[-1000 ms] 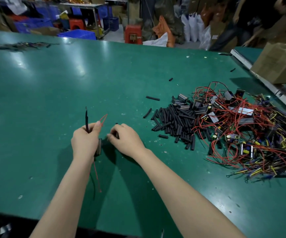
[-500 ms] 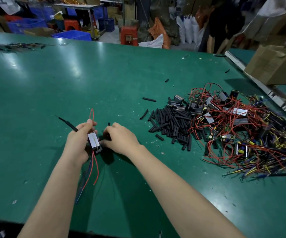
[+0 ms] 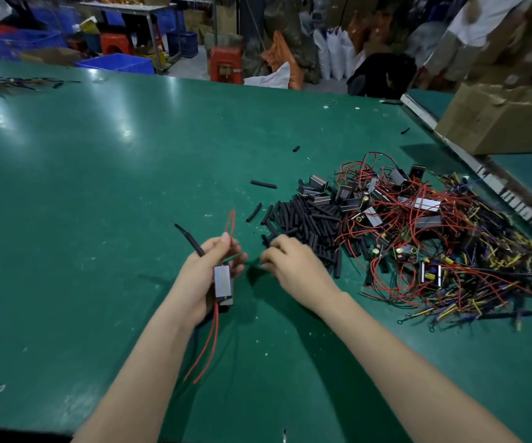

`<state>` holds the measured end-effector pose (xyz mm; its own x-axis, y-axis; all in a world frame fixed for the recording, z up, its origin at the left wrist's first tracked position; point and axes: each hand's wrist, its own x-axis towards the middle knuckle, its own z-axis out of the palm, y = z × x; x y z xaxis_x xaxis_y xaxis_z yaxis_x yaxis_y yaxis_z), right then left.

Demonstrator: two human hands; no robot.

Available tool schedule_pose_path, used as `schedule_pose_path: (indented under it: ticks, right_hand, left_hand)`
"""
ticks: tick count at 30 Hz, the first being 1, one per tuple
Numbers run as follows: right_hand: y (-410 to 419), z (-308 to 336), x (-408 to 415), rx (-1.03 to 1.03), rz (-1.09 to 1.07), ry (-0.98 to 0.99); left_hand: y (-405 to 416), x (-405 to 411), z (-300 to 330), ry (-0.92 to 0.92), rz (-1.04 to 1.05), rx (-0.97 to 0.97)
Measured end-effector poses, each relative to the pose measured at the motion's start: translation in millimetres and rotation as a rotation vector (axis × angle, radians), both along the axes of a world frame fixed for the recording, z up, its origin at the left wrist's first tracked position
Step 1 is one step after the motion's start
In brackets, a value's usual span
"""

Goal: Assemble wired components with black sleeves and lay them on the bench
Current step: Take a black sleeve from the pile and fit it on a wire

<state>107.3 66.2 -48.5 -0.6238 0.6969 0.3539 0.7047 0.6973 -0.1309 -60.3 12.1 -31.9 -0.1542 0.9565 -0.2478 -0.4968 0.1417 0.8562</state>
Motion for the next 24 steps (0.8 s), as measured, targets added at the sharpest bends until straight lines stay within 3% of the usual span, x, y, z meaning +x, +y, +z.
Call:
schedule_pose_path:
  ticks: [5,9,13,15,18,24]
  right_hand:
    - [26,4,45,0.001,-0.221,0.07]
    - [21,13,50,-0.064,-0.262,0.574]
    - [10,23,46,-0.413,-0.275,1.173]
    - [1,19,45,-0.457,-0.277,1.352]
    - [-8,10,45,-0.505,-0.323,1.488]
    - [-10,11,46,-0.466,-0.322,1.529]
  left_hand:
    - [9,38,4,0.147,-0.12,0.037]
    - [14,53,6,0.331,-0.169,0.09]
    - [15,59,7,0.414,-0.17,0.068]
    - [14,60,8,0.42,-0.164,0.054]
    - [12,60,9,0.442,-0.18,0.059]
    - [9,64,10,0.525,-0.205,0.092]
